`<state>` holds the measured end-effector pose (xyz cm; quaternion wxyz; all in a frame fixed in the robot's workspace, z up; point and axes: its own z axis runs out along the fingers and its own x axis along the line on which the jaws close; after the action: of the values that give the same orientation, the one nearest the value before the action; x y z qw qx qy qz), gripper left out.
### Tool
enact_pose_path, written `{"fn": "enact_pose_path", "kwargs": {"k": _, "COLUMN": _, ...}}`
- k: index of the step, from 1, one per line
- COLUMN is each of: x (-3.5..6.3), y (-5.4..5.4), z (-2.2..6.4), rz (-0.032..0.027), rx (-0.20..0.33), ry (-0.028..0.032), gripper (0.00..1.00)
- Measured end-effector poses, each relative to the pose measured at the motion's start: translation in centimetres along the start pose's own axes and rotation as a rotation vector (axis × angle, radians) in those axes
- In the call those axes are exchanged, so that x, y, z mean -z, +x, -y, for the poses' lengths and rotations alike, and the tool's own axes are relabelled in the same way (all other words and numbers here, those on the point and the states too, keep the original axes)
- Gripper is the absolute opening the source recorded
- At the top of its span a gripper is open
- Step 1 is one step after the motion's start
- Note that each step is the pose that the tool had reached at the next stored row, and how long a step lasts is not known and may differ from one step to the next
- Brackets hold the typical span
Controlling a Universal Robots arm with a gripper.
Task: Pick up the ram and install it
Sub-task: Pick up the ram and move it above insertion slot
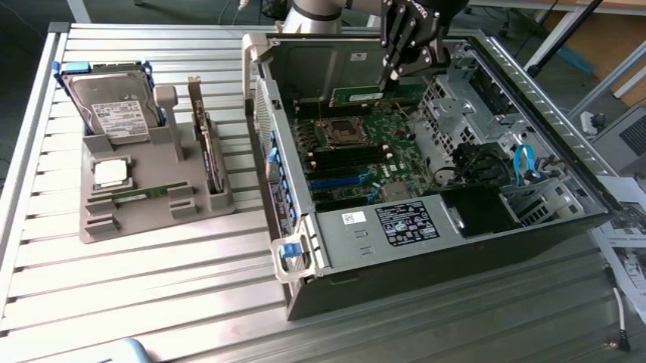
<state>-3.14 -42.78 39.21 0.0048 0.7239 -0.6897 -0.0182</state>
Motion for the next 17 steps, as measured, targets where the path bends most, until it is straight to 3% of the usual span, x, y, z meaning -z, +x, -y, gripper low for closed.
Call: {"fn": "enact_pose_path", "kwargs": {"k": 17, "x": -0.69, "y": -0.15, "z": 0.03, "rz": -0.0002, "rx": 0.0, "ry": -0.0001, "gripper": 0.12}}
